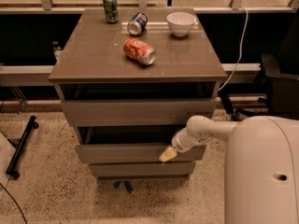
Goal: Open middle drawer
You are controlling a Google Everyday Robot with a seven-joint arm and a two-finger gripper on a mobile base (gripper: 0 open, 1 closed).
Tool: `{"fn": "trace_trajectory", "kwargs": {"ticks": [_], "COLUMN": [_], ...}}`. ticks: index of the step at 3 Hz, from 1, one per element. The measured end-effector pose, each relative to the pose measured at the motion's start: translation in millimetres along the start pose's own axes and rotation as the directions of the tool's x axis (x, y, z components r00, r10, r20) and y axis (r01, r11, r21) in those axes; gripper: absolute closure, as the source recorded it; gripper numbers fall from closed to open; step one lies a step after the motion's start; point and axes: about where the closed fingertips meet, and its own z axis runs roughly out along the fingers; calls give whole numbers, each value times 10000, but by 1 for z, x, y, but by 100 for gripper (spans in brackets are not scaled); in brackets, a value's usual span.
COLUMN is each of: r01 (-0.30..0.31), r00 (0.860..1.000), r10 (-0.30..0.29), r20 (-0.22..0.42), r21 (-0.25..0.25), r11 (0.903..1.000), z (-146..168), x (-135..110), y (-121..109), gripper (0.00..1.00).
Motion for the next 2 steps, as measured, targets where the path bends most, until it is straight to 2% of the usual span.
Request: {"fn": "trace_trajectory", "kwargs": {"ticks": [1, 2], "r01": [1088, 1959], "r00": [9910, 9719], "r10": [-1111, -2024], "r20": [-745, -1198], "r21": [-335, -641], "r11": [9935, 9785], "z": [-11, -35], "x": [7, 17], "y": [13, 28], "gripper": [49, 72]}}
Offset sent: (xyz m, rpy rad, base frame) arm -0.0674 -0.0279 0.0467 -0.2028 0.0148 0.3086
